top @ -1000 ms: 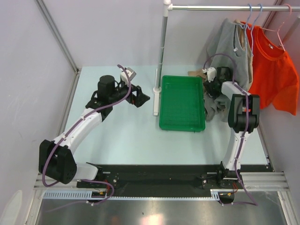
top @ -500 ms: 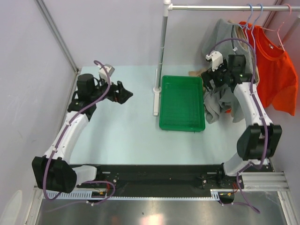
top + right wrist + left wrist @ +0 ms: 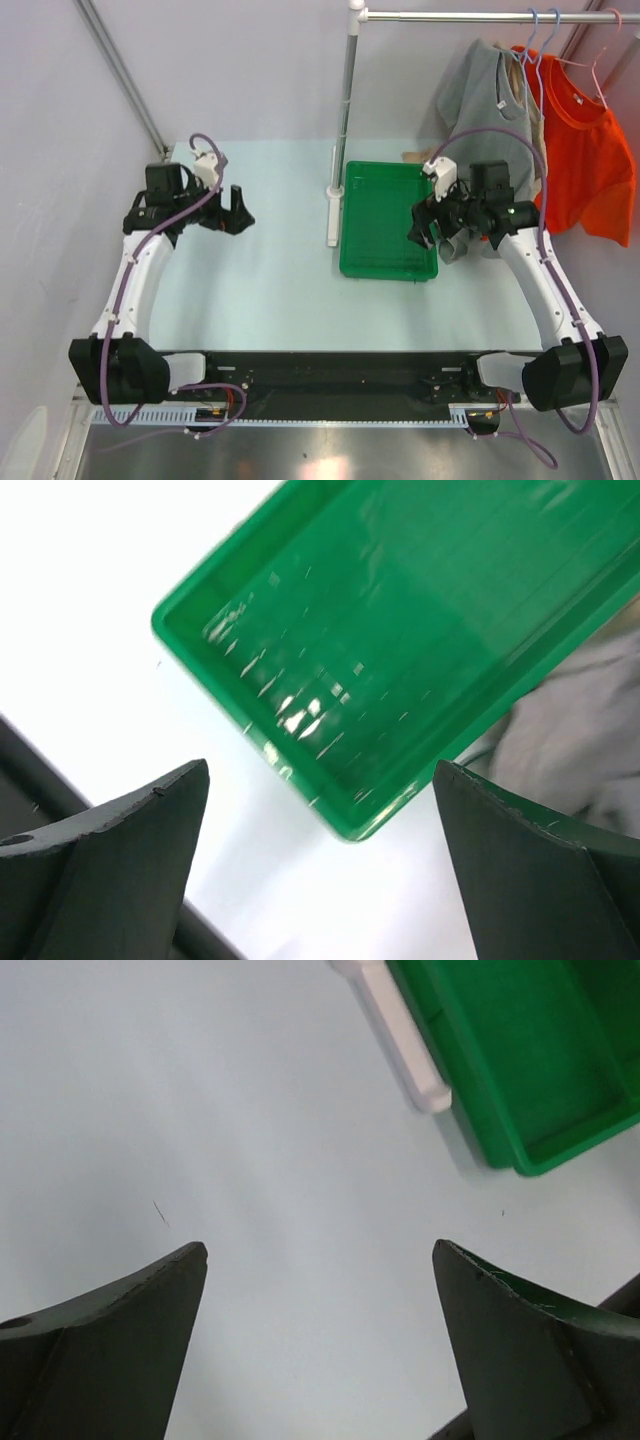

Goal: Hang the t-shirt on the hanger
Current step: Reset both arms

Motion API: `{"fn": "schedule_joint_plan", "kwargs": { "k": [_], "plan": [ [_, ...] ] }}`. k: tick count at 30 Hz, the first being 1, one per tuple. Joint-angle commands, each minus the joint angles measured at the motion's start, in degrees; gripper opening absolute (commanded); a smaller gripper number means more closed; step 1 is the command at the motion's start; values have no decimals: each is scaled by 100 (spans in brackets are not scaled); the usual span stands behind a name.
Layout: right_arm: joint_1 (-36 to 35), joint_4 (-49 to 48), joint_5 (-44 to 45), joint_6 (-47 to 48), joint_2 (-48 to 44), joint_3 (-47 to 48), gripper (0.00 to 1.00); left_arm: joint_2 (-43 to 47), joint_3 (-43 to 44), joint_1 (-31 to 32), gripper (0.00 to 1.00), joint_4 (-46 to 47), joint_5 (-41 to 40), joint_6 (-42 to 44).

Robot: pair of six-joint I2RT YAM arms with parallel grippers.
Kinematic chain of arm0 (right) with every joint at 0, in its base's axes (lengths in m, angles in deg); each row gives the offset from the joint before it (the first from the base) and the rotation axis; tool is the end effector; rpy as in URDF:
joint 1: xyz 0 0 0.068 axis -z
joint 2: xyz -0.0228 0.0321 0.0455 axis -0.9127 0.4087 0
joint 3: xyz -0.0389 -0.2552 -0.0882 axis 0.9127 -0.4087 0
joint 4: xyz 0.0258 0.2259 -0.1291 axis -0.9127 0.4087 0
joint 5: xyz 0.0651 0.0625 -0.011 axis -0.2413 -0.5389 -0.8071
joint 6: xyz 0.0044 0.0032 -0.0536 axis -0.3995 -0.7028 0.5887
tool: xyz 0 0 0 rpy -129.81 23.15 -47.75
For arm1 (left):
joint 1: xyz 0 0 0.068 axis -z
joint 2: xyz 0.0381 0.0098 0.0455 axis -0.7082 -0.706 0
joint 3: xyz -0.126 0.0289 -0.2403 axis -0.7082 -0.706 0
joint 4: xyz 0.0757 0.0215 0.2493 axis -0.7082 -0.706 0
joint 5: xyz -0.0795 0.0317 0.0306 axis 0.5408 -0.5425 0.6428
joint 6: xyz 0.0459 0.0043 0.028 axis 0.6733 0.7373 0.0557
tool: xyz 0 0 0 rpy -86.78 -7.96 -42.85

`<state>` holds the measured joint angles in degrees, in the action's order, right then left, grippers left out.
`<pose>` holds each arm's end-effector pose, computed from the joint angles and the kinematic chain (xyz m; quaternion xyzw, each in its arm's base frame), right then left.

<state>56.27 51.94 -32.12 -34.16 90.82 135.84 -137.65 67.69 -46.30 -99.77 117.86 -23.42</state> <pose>0.2505 0.0592 0.3535 -0.3451 0.8267 0.1712 0.4101 0.2667 -0.0133 0.3478 0.1736 0.8607 -0.2136 0.4283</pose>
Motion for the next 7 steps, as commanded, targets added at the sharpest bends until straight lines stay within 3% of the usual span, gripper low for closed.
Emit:
{"fn": "schedule_joint_plan", "kwargs": {
  "k": [1,7],
  "plan": [
    [-59,211,43,-171,-354,-393,100,612,-668,-19,100,-357,-311,537],
    [-129,141,280,75,-442,-201,100,1087,-951,-11,100,-463,-575,810]
  ]
}}
